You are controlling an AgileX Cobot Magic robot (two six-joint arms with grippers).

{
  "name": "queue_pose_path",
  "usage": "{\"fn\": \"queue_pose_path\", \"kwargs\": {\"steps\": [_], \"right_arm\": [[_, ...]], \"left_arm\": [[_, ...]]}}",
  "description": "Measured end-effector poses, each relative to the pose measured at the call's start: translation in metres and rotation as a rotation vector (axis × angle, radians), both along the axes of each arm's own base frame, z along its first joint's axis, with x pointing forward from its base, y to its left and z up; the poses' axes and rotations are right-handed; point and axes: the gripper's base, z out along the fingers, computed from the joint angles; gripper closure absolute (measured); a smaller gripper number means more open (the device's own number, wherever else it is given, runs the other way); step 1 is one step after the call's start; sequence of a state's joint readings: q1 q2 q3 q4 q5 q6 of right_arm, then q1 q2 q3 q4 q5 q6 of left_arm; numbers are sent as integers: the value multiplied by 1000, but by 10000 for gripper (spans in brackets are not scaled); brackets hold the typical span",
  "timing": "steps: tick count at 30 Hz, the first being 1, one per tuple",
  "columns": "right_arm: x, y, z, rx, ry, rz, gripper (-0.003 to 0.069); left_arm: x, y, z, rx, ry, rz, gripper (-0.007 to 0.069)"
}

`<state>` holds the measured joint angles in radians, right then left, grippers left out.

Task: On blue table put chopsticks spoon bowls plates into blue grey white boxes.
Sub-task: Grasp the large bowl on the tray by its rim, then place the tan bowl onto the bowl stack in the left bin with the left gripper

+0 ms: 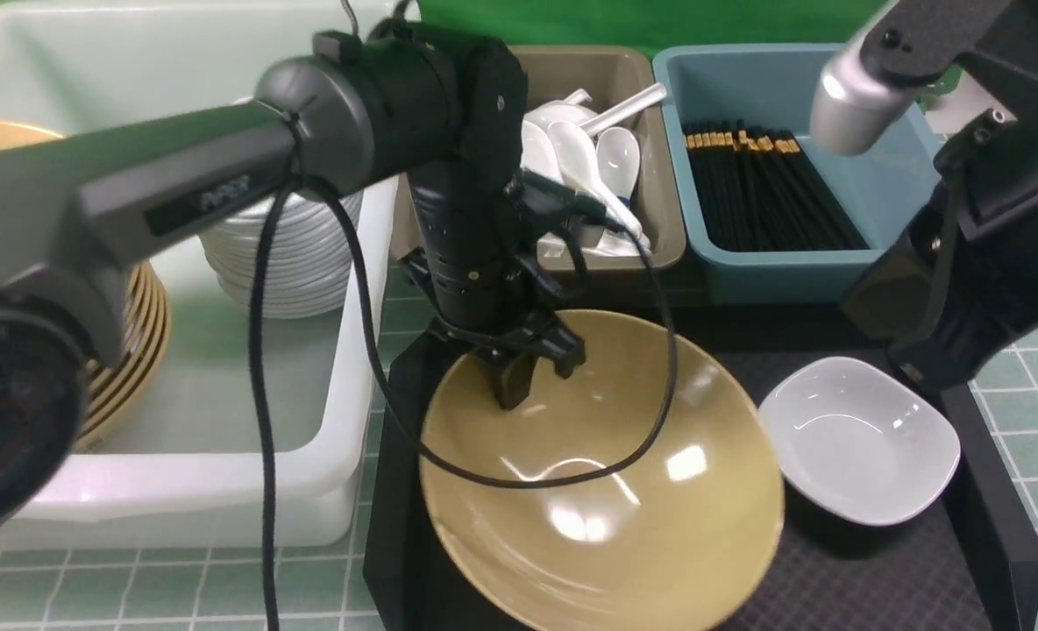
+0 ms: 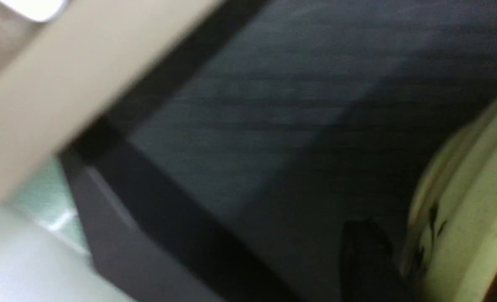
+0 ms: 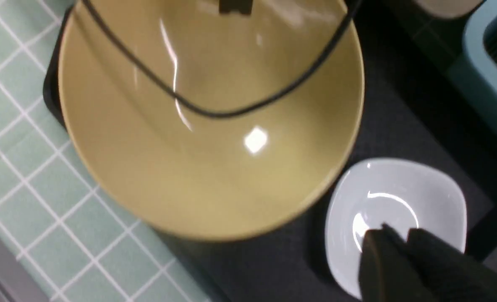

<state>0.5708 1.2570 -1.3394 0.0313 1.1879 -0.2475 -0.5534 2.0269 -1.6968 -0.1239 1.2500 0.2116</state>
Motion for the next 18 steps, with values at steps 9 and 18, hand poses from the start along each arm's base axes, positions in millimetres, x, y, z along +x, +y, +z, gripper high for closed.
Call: {"fn": "queue_pose_path", "kwargs": {"steps": [9,18], "right_arm": [[-9,14,34,57,-116,117,622],[-26,72,70,122,-210,337,622]], "left_arm": [[-15,30,81,-189,-136,78,618],[-47,126,181,-397,-345,281,618]]}}
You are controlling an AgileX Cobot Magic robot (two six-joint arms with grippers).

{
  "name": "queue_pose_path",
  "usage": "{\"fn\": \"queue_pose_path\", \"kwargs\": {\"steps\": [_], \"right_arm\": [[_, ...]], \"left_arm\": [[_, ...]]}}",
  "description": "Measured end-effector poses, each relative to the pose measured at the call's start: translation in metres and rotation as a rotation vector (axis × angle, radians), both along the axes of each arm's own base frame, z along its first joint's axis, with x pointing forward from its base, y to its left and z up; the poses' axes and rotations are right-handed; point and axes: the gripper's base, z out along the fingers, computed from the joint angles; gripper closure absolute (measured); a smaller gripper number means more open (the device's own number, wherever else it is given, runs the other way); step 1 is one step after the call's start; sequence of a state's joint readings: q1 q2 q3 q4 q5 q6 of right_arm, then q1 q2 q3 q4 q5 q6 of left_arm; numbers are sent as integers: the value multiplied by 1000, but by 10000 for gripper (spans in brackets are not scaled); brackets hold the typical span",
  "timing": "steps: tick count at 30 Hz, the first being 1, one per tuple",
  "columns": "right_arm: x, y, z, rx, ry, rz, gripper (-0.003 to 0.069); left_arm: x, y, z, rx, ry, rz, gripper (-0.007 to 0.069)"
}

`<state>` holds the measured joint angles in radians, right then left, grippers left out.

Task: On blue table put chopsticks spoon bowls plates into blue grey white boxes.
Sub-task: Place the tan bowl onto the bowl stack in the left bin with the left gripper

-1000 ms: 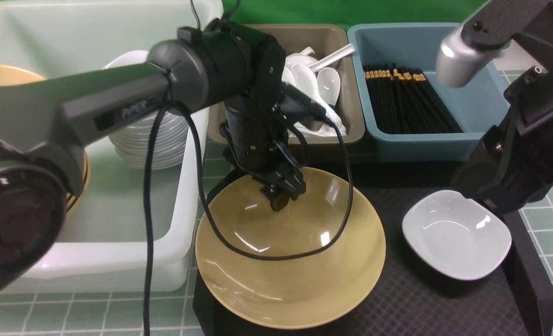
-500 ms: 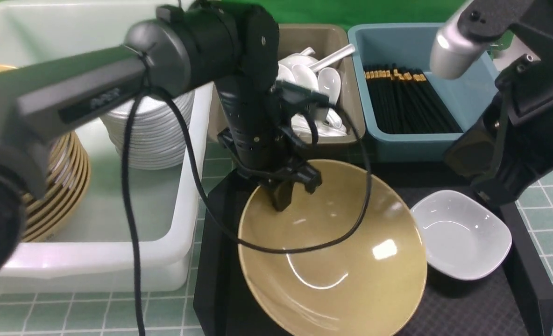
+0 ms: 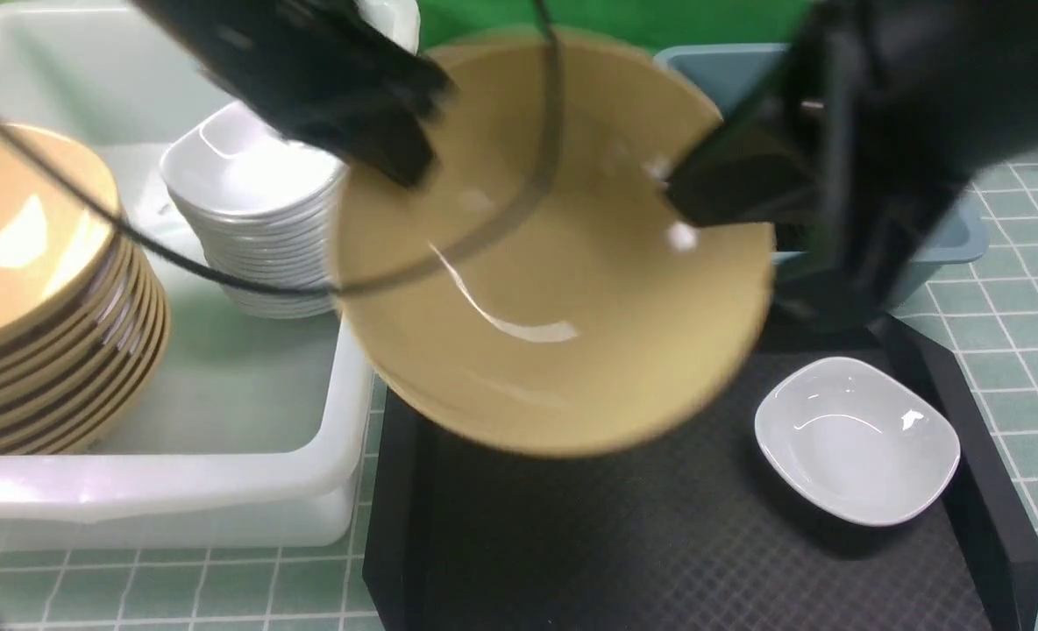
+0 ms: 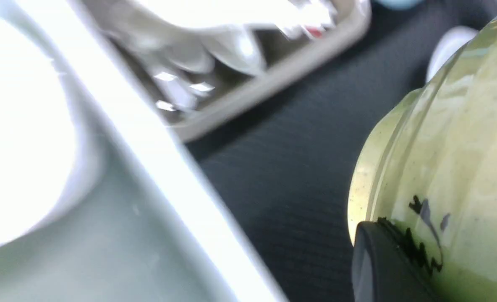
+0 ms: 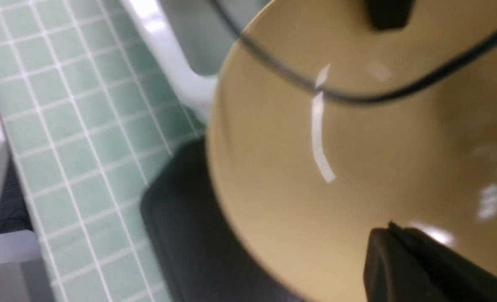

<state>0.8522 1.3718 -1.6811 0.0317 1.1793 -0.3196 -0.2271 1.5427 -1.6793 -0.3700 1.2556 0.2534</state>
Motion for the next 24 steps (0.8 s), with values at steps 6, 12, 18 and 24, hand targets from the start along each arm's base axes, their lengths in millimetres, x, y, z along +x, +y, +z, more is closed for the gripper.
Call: {"fn": "queue_pose_path", "kwargs": {"steps": [6,12,18,24], "right_arm": [[-3,35,17,26,-64,108,622],[6,65,11,14,-72,152,622],[19,83,-13,-71,-29,170,619],[20,84,-20,-120,-12,183,616]], "left_arm": [[-53,99,36,-6,-126,341,618],[-104,167,47,-17,-200,734,618],[-109,190,38,45,-193,875,618],[-76,219,8,84,-92,959,618]]}}
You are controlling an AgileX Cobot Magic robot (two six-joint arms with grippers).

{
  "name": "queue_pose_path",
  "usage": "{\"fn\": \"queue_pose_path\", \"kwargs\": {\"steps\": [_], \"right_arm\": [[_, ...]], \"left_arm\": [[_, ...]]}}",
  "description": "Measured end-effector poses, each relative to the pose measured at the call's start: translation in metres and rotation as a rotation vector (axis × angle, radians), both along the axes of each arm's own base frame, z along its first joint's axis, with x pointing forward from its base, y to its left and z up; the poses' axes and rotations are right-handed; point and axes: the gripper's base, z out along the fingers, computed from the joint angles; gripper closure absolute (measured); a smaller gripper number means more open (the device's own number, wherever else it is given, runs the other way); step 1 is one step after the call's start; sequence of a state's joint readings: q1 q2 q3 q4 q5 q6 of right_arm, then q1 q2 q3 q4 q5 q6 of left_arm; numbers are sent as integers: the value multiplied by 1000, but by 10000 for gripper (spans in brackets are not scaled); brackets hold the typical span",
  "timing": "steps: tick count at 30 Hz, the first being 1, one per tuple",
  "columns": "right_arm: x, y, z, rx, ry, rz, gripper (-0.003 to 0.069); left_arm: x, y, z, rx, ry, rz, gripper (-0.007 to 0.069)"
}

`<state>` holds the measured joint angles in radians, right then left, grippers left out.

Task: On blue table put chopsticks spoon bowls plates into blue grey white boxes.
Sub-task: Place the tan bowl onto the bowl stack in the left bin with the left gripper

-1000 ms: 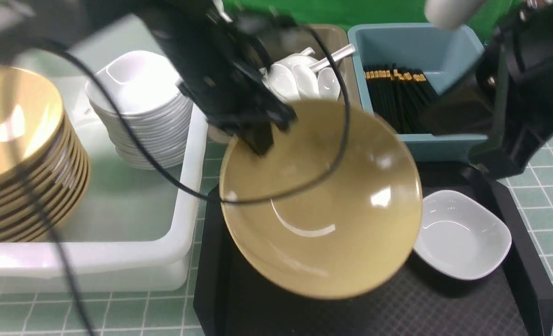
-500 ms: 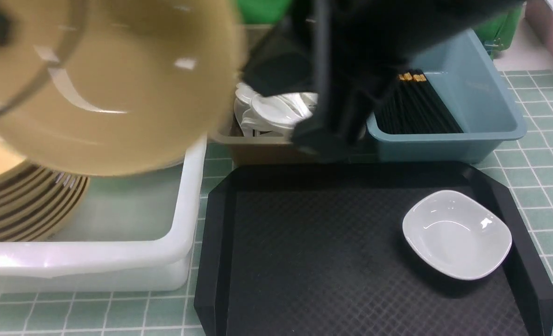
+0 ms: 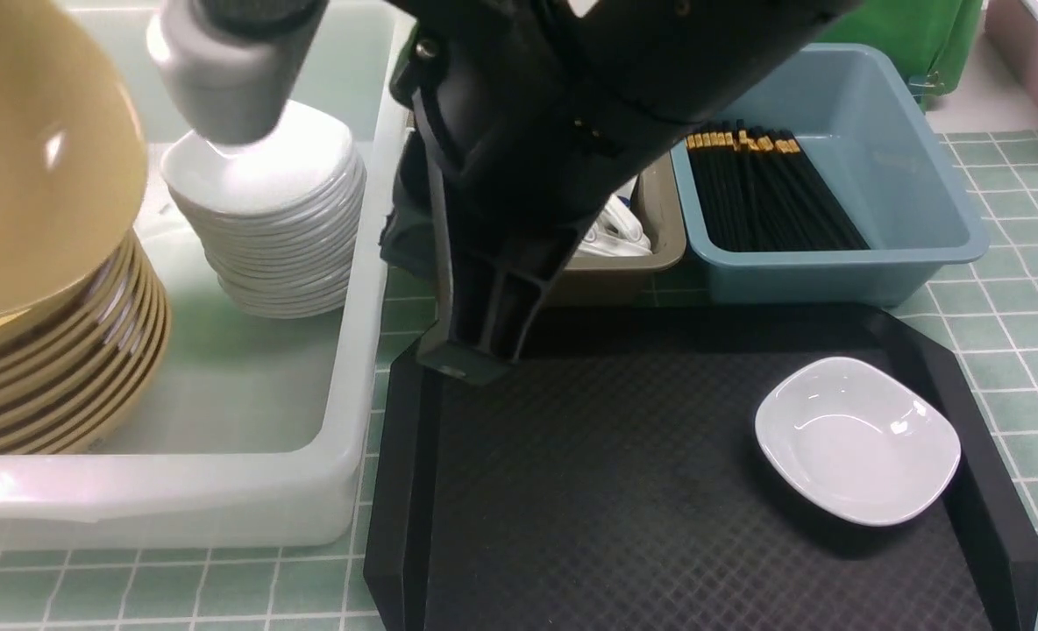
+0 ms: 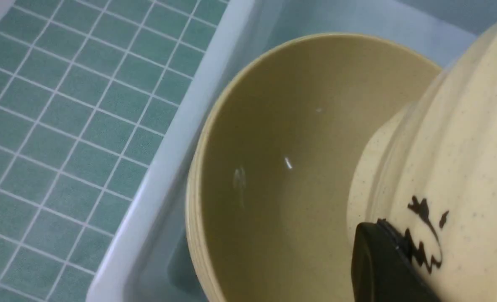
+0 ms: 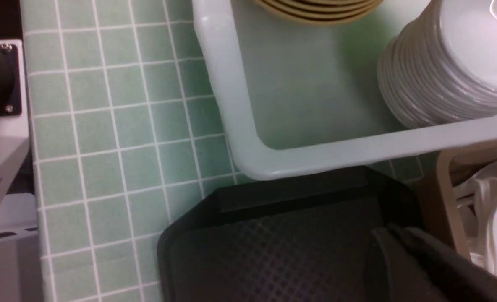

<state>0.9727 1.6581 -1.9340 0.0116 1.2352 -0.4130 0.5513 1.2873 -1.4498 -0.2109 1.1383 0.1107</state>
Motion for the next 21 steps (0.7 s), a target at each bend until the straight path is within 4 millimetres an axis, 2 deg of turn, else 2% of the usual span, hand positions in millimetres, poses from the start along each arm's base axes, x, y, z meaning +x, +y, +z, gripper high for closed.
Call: {"fn": "queue_pose_path", "kwargs": {"steps": [7,12,14,21], "right_arm": [[1,-1,0,-24,-26,24,611],[1,-1,0,-31,-39,42,609],[1,-1,0,-32,-44,48,608],[6,-5,0,-32,-34,29,603]], "left_arm": [[31,21,-34,-53,94,17,611],[36,28,-46,-47,150,32,534],[36,30,-48,-29,169,36,467],[35,29,-47,-24,172,37,138]]}}
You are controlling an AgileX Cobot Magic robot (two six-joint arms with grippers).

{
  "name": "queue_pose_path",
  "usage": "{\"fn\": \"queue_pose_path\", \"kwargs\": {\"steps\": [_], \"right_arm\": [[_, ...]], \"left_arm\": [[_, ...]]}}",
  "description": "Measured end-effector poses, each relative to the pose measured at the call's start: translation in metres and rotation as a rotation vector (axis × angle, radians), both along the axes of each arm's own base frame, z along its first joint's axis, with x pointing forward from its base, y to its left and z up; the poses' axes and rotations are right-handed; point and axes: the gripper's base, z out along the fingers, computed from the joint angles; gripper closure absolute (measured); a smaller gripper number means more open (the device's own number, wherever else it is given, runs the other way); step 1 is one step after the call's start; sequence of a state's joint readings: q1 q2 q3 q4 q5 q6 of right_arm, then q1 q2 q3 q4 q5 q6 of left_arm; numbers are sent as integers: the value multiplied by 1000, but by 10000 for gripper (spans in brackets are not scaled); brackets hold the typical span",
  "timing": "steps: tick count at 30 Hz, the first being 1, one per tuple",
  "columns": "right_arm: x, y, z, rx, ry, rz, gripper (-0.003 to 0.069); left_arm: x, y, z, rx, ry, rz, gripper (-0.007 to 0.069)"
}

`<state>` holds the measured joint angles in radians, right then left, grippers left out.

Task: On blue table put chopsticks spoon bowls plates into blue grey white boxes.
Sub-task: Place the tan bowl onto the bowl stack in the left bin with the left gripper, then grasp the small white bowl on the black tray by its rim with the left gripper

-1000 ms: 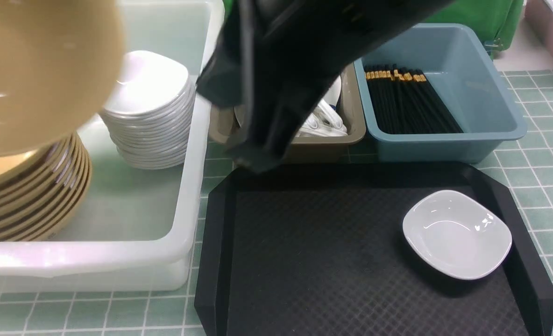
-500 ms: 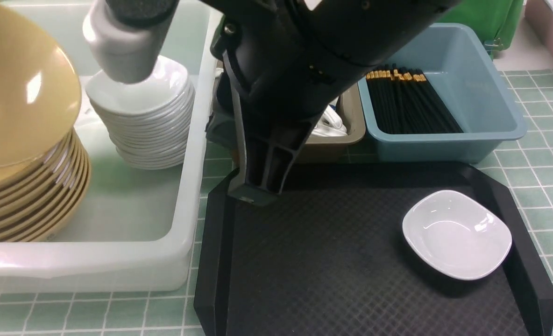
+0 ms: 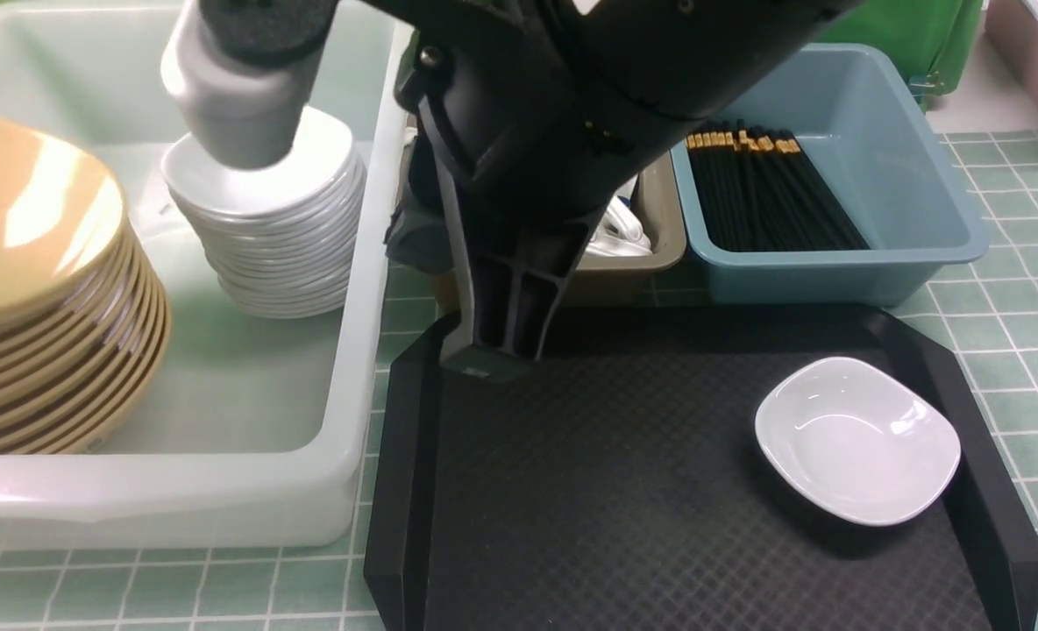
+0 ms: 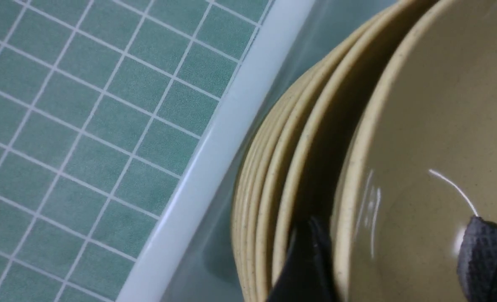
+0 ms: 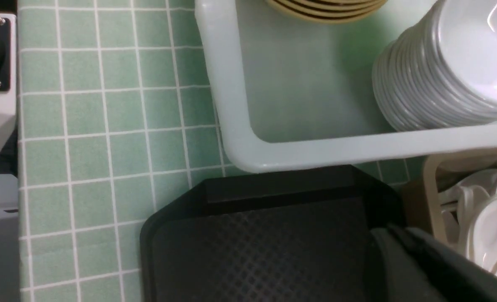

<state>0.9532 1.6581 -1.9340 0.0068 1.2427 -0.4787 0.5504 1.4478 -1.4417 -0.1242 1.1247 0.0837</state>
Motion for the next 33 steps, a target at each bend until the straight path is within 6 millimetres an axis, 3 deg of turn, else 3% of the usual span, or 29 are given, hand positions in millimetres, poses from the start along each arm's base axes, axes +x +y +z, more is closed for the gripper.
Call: {"fn": "queue_pose_path", "kwargs": {"steps": [3,7,12,16,19,21,24,28,29,32,33], "right_arm": [[10,-8,-1,-12,7,-44,601],[22,-19,-1,-9,15,-100,596],[29,-24,-1,-5,23,-135,589],[29,-25,-1,-4,24,-140,585],[37,-39,4,-14,-16,-236,581],[42,-49,8,-5,-24,-296,581],[49,-81,16,26,-29,-452,580],[36,-110,11,27,4,-536,577],[28,-120,10,28,12,-550,575],[13,-135,1,14,37,-576,572],[0,-147,-8,6,62,-603,571]], "left_arm": [[-4,-3,6,7,-23,0,48],[-18,-8,29,82,-77,6,3],[-37,-22,69,123,-196,3,13],[-42,-45,83,78,-253,-65,46],[-30,-100,87,-17,-299,-331,83],[-25,-121,86,-42,-294,-442,94],[-14,-181,75,-86,-237,-735,125],[-2,-243,53,-120,-149,-978,147],[1,-267,43,-130,-123,-1055,151],[9,-302,24,-144,-80,-1143,151],[12,-325,12,-148,-76,-1193,151]]}}
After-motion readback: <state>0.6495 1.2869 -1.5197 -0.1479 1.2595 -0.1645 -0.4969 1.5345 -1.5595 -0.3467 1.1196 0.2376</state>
